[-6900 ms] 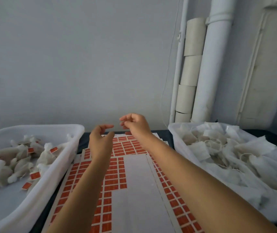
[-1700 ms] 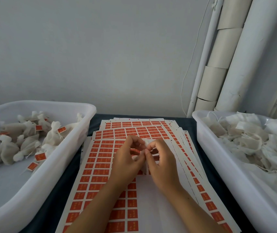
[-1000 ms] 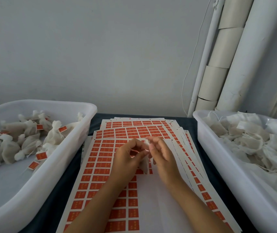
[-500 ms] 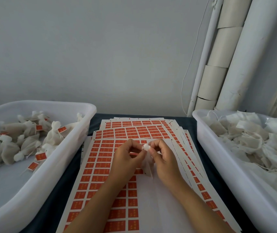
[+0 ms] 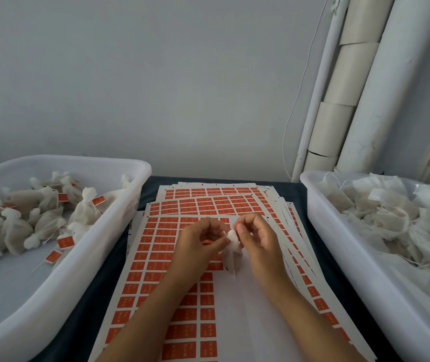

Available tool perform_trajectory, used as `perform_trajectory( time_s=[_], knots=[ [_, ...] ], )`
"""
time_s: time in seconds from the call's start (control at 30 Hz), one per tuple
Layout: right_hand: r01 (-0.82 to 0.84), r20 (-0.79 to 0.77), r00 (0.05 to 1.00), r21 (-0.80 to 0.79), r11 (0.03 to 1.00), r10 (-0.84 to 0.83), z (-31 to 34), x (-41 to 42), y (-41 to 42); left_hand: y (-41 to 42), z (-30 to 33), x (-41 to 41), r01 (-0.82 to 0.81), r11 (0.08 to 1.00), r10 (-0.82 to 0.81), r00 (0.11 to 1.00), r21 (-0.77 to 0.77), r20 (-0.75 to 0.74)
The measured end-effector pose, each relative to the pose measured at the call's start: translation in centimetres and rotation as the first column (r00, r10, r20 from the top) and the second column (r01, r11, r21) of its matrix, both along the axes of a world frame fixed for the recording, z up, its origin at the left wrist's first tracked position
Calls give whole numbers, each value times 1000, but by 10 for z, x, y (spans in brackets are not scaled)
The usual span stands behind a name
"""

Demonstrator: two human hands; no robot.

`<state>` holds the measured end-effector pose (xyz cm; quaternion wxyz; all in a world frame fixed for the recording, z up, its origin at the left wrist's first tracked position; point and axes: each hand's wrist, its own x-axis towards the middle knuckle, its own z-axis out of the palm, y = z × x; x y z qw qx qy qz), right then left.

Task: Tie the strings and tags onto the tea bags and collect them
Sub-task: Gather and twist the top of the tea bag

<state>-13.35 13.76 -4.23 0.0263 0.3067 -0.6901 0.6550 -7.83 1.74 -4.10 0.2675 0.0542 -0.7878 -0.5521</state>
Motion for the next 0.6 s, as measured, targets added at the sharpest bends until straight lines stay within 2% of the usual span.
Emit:
perform_trajectory(
  time_s=[0.2,0.43,0.6],
  knots=[
    [-21,65,998,17,1000,20,3,-5,5,0,-1,1,24,996,-24,1000,-87,4],
    [-179,241,958,81,981,155,8,-14,15,2,-1,1,12,989,-14,1000,-149,-11],
    [-204,338,926,81,976,166,8,-15,15,0,1,1,-7,973,-1,999,-230,-34]
  ],
)
